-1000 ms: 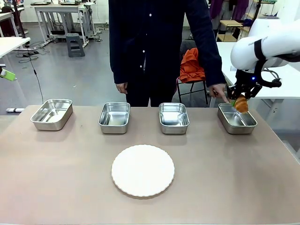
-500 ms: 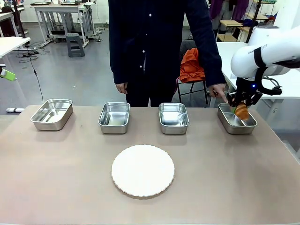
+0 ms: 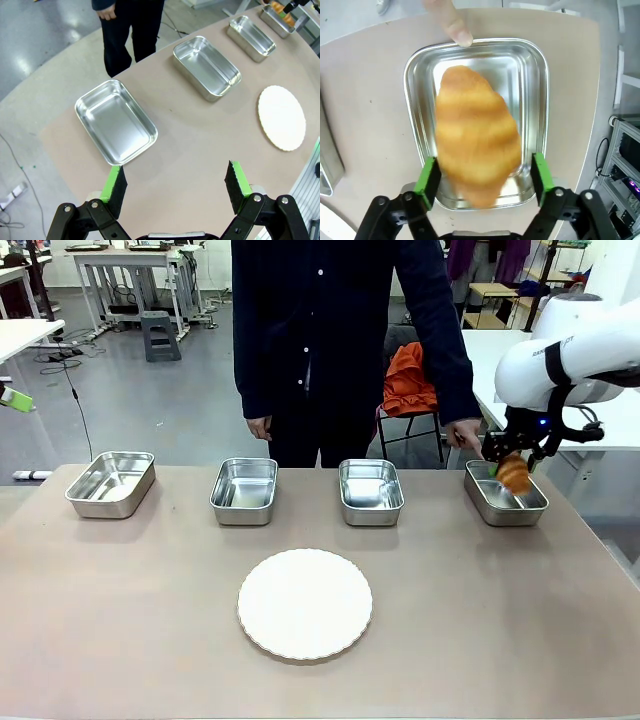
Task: Place the bread in the container.
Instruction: Place the Butter Roll into the Airtight Container indicated by the human.
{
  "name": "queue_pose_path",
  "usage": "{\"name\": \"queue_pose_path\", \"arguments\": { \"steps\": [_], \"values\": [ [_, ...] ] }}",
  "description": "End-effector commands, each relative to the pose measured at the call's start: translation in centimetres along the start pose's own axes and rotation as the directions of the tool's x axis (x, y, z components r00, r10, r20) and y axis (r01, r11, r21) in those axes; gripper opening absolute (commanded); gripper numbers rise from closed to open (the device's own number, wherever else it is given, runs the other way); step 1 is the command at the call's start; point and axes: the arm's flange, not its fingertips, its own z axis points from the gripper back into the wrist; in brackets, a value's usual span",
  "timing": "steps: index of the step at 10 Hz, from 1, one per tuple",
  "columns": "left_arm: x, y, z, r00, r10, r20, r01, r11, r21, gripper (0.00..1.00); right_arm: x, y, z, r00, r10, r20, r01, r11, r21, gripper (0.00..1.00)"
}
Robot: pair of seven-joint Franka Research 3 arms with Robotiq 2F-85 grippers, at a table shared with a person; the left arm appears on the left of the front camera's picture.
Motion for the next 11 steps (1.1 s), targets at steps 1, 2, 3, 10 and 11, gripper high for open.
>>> {"name": "queue_pose_path", "arguments": {
  "steps": [1, 2, 3, 10, 11],
  "values": [
    [0.02, -0.1, 0.08, 1.0, 0.003, 0.005, -0.003, 1.0, 0.006, 1.0, -0.76, -0.31, -0.02, 1.0, -0.025, 0.017, 0.025, 1.0, -0.005, 1.0],
    [0.02, -0.1, 0.08, 1.0, 0.003, 0.005, -0.003, 1.0, 0.006, 1.0, -0.81, -0.38, -0.08, 1.0, -0.022, 0.007, 0.022, 1.0, -0.011, 1.0],
    [0.02, -0.1, 0.08, 1.0, 0.003, 0.005, -0.003, 1.0, 0.006, 1.0, -0.78, -0.47, -0.35, 1.0, -0.026, 0.004, 0.026, 1.0, -0.008, 1.0],
    [0.02, -0.1, 0.08, 1.0, 0.003, 0.005, -0.003, 1.0, 0.006, 1.0, -0.13, -0.17, -0.18, 1.0, -0.003, -0.004, 0.003, 1.0, -0.001, 1.0],
    [0.02, -0.1, 0.08, 1.0, 0.003, 0.005, -0.003, 1.0, 0.006, 1.0, -0.13, -0.17, -0.18, 1.0, -0.003, -0.004, 0.003, 1.0, -0.001, 1.0]
  ]
}}
